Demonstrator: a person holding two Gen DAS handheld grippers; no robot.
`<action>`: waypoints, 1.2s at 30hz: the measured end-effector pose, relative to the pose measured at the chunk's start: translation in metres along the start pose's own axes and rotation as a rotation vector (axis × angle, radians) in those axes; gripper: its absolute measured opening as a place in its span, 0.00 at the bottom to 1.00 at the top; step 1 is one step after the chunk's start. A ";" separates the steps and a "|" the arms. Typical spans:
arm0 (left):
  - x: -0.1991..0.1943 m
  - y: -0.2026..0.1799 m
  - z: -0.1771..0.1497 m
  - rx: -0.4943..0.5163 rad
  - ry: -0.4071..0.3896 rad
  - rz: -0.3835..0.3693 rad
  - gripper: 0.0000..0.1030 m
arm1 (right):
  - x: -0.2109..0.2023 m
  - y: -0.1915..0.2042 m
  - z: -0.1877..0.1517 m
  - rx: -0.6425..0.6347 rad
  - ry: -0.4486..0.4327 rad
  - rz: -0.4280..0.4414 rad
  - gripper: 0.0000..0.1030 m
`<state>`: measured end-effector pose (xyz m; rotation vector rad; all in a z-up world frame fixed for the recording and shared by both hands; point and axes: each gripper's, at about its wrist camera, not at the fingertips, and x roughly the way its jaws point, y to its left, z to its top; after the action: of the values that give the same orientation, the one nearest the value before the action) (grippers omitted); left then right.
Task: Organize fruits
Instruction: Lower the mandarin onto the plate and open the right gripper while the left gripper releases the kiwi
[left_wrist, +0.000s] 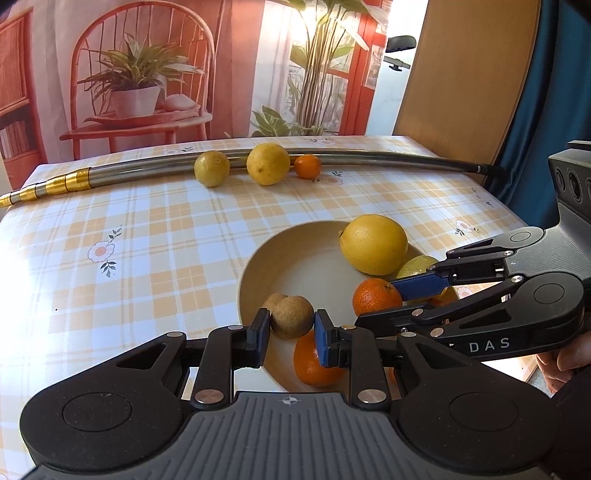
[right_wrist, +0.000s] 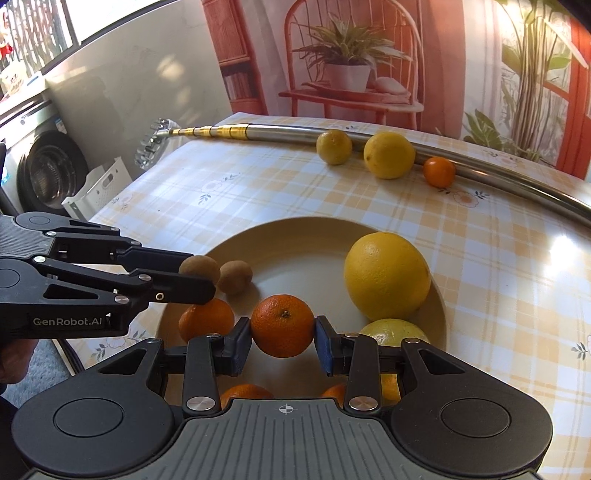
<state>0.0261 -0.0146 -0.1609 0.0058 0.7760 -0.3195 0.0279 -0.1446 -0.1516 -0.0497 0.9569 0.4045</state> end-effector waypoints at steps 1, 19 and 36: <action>0.000 0.000 0.000 -0.001 0.000 0.001 0.26 | 0.000 0.001 0.000 -0.003 0.004 0.002 0.33; 0.001 0.002 0.001 -0.014 0.013 0.019 0.26 | 0.008 0.010 -0.002 -0.040 0.062 0.031 0.34; 0.002 0.003 0.000 -0.015 0.022 0.027 0.27 | -0.003 0.004 0.001 -0.024 -0.023 -0.032 0.51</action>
<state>0.0284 -0.0123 -0.1622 0.0057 0.7991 -0.2889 0.0255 -0.1420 -0.1482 -0.0817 0.9278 0.3860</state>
